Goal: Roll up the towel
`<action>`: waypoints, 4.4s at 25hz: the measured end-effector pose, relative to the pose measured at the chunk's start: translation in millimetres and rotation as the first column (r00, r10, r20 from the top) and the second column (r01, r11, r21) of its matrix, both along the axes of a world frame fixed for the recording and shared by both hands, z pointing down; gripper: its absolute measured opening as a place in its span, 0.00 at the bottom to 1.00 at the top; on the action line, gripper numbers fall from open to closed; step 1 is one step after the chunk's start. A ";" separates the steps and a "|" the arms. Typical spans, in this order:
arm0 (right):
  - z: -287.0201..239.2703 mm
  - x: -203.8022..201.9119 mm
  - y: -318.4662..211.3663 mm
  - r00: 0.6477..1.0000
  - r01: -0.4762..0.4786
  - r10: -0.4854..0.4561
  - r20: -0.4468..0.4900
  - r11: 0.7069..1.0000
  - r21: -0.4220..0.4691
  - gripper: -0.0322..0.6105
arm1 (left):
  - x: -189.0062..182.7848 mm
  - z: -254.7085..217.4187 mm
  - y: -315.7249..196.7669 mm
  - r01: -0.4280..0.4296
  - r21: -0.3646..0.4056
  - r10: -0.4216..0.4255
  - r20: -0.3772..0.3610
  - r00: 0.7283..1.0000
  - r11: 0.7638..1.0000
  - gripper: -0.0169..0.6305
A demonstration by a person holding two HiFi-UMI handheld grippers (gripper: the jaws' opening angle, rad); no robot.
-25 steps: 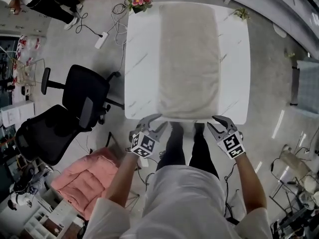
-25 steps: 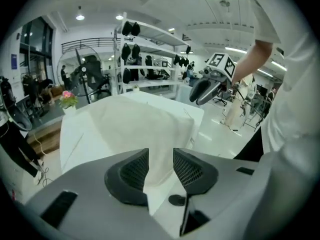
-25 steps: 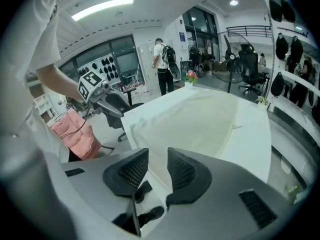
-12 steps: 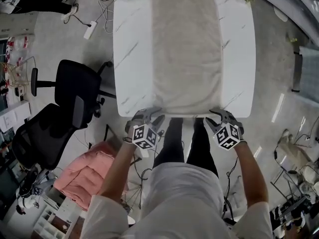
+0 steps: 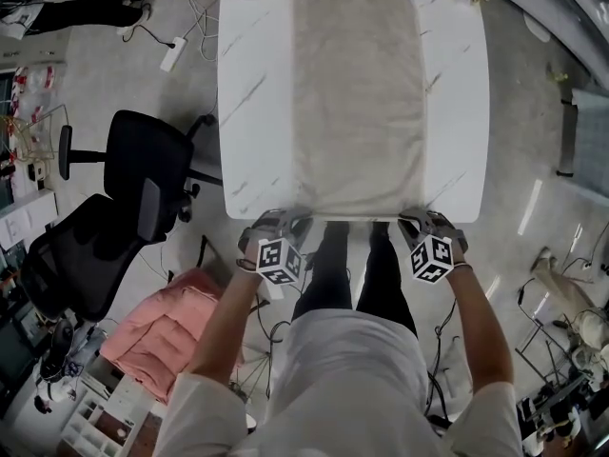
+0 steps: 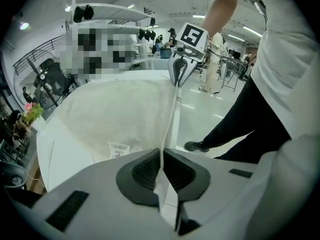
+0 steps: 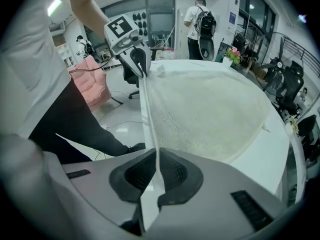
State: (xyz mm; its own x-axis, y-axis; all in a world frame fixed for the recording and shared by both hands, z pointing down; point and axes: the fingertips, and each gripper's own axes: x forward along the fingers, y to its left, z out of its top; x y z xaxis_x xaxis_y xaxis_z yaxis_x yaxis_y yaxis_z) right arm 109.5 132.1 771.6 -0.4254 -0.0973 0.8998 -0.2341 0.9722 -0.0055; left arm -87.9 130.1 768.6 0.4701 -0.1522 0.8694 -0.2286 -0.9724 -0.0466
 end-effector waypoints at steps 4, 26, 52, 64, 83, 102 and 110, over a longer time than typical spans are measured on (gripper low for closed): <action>-3.5 0.7 22.0 1.000 0.023 -0.023 -0.003 0.999 -0.032 0.10 | -0.2 -6.0 23.5 -0.031 -0.039 0.031 0.001 1.000 0.999 0.09; -19.1 -8.9 -70.4 0.997 -0.076 0.077 0.010 0.996 -0.048 0.11 | -12.4 -20.0 -56.6 0.027 -0.146 -0.018 0.057 0.998 0.989 0.09; -56.2 -9.4 -54.0 0.979 -0.147 0.154 0.136 0.987 -0.060 0.34 | -34.3 -41.8 -74.8 0.363 -0.094 -0.368 -0.046 0.929 0.927 0.51; -14.1 0.4 -18.0 1.000 -0.015 0.015 0.018 1.000 -0.019 0.32 | -1.2 -43.7 -21.7 0.182 -0.045 -0.186 -0.128 0.974 0.982 0.26; 4.8 7.6 -21.0 0.994 -0.110 0.110 0.012 0.989 0.102 0.10 | -12.4 8.6 -13.8 0.075 0.023 -0.075 0.008 0.997 0.997 0.09; -38.1 5.1 15.2 0.985 -0.154 0.170 0.025 0.940 -0.304 0.10 | -15.2 -34.5 18.2 -0.036 -0.380 0.030 -0.024 0.999 0.924 0.09; -37.8 8.4 -35.0 0.979 -0.163 0.197 0.051 0.909 -0.382 0.10 | -11.7 -30.5 -26.0 -0.002 -0.448 0.015 0.026 1.000 0.894 0.10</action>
State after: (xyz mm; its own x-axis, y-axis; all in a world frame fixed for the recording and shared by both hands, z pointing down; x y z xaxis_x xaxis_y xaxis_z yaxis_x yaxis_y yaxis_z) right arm 117.9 97.2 733.8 -0.5103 0.1571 0.8455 -0.3870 0.8361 -0.3889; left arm -99.6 104.2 738.1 0.4442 0.2601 0.8573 -0.2251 -0.8938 0.3878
